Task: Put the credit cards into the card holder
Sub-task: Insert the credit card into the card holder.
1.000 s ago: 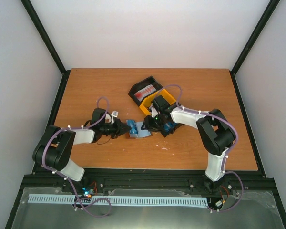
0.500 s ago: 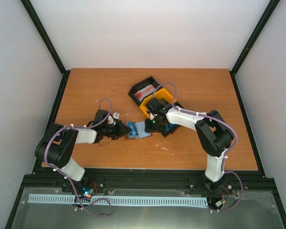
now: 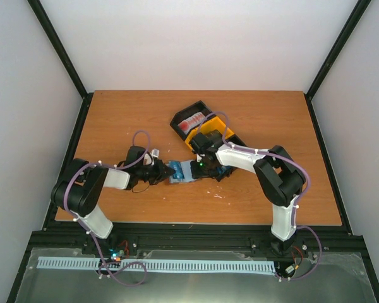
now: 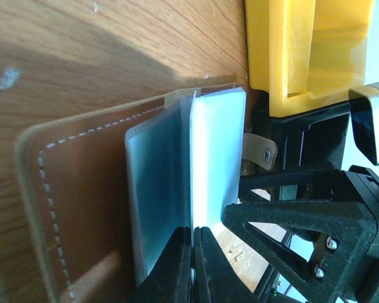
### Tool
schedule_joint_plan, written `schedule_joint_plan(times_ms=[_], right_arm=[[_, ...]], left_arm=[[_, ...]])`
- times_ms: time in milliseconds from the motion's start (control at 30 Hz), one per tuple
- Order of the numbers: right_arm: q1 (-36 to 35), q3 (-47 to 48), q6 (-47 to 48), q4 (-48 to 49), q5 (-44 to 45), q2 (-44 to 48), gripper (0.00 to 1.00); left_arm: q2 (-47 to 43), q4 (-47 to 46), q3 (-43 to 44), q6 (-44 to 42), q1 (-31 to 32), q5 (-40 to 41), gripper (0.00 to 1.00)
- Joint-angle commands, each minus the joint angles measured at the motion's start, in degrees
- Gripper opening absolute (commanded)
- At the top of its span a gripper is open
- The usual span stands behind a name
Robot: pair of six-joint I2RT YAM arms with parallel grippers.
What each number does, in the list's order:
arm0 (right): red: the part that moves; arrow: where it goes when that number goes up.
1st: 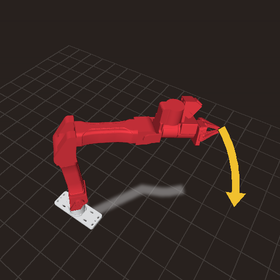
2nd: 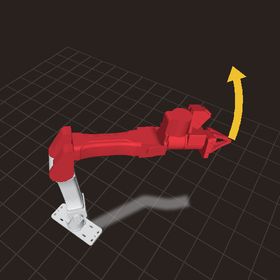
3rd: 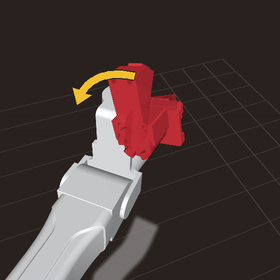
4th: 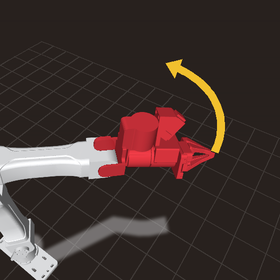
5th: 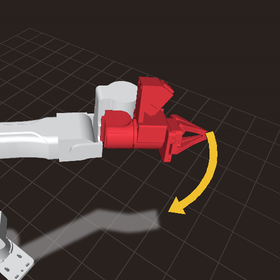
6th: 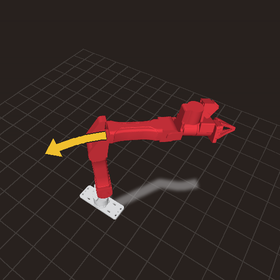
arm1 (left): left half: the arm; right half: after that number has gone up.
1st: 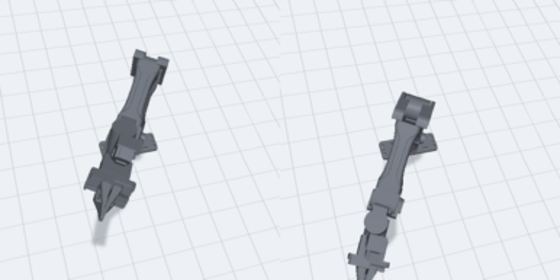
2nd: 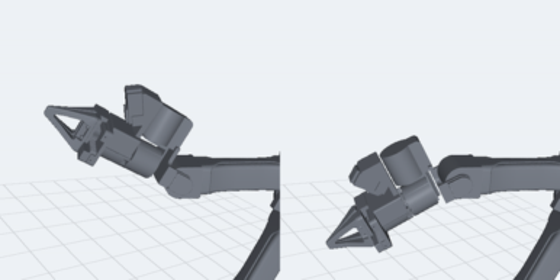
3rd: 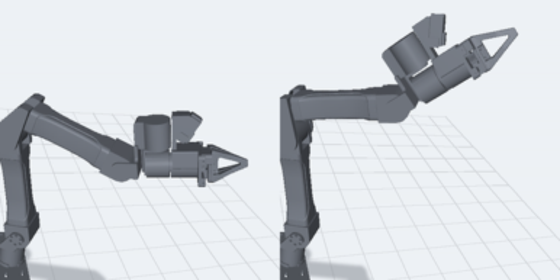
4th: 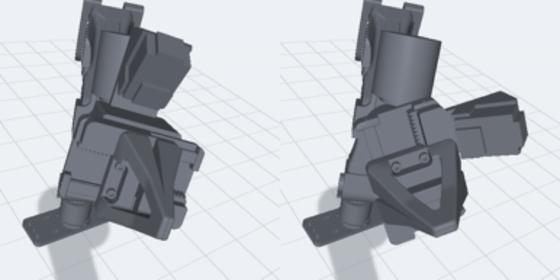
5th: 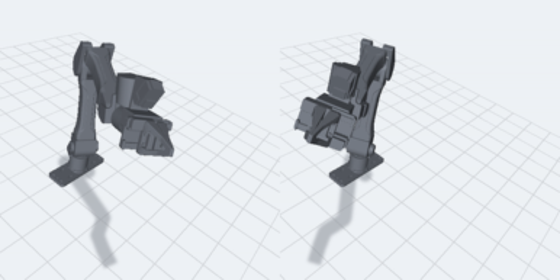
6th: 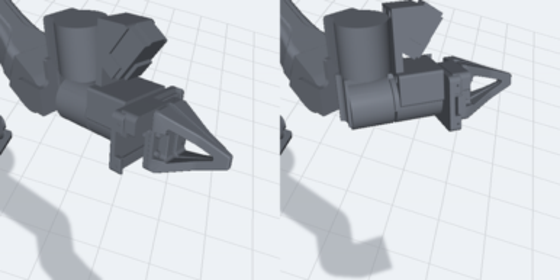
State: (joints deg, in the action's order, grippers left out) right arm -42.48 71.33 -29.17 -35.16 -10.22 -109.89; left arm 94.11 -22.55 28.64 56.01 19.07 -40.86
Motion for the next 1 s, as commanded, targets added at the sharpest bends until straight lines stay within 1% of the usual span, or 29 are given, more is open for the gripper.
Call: schedule_joint_plan(times_ms=[0, 333, 600, 833, 967], right_arm=[[-0.9, 0.4, -0.5, -0.4, 0.0, -2.5, 0.41], [-0.9, -0.1, -3.1, -0.2, -1.8, -3.1, 0.39], [-0.9, -0.1, -4.0, 0.3, -3.4, -3.5, 0.38], [-0.9, 0.2, -4.1, 0.7, -4.4, -4.1, 0.38], [-0.9, 0.3, -4.0, 0.8, -4.4, -4.4, 0.38]], left_arm=[[1.1, -5.2, -1.5, 0.5, 0.4, -1.5, 0.01], [3.4, -11.9, -3.9, 3.7, 0.6, -2.7, 0.01], [5.5, -14.2, -4.1, 6.0, 0.9, -2.6, 0.01], [5.9, -12.4, -2.4, 4.8, 1.6, -1.9, 0.01], [6.1, -9.4, -0.5, 3.0, 2.9, -1.7, 0.01]])
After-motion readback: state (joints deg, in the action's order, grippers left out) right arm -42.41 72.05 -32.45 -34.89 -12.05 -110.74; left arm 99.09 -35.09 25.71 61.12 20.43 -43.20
